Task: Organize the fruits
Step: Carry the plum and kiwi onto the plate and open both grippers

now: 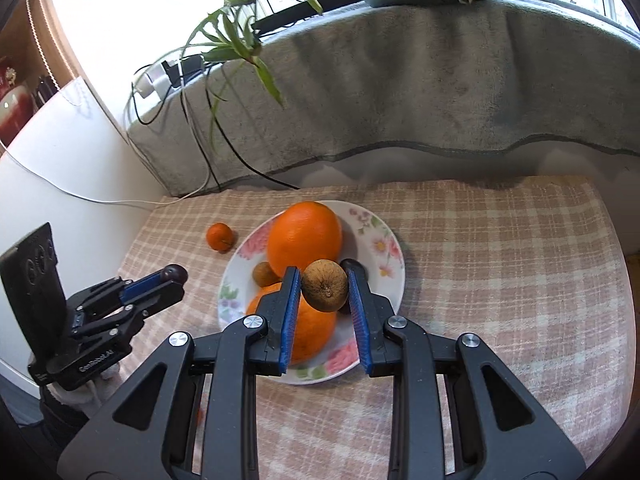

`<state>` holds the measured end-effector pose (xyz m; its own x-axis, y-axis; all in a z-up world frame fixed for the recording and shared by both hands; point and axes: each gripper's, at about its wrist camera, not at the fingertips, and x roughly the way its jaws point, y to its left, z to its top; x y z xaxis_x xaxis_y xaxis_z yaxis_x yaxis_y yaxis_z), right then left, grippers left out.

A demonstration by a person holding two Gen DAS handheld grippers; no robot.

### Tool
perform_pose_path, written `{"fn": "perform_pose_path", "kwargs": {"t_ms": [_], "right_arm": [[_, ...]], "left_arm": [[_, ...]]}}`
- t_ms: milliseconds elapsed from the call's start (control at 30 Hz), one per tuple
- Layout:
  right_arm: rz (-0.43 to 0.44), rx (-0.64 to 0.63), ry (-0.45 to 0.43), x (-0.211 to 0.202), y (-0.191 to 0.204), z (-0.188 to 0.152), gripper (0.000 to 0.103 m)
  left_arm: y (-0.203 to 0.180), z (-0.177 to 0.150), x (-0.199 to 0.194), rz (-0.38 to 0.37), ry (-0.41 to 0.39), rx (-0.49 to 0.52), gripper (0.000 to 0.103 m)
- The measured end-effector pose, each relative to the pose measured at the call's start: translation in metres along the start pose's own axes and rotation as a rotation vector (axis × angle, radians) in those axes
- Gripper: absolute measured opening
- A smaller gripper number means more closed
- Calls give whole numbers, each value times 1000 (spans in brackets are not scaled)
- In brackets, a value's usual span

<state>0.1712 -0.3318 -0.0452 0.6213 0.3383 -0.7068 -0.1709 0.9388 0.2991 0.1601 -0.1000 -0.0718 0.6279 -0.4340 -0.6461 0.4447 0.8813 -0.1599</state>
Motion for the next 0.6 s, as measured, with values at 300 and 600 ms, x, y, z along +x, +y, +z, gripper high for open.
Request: {"fn": "perform_pose_path", "kwargs": {"t_ms": [300, 600], "right_arm": [[-8, 9, 25, 17, -8, 1, 26], [-4, 16, 41, 27, -11, 3, 26]], "left_arm": [[-4, 4, 14, -11, 15, 6, 20], [-2, 5, 24, -22, 30, 2, 20]]}}
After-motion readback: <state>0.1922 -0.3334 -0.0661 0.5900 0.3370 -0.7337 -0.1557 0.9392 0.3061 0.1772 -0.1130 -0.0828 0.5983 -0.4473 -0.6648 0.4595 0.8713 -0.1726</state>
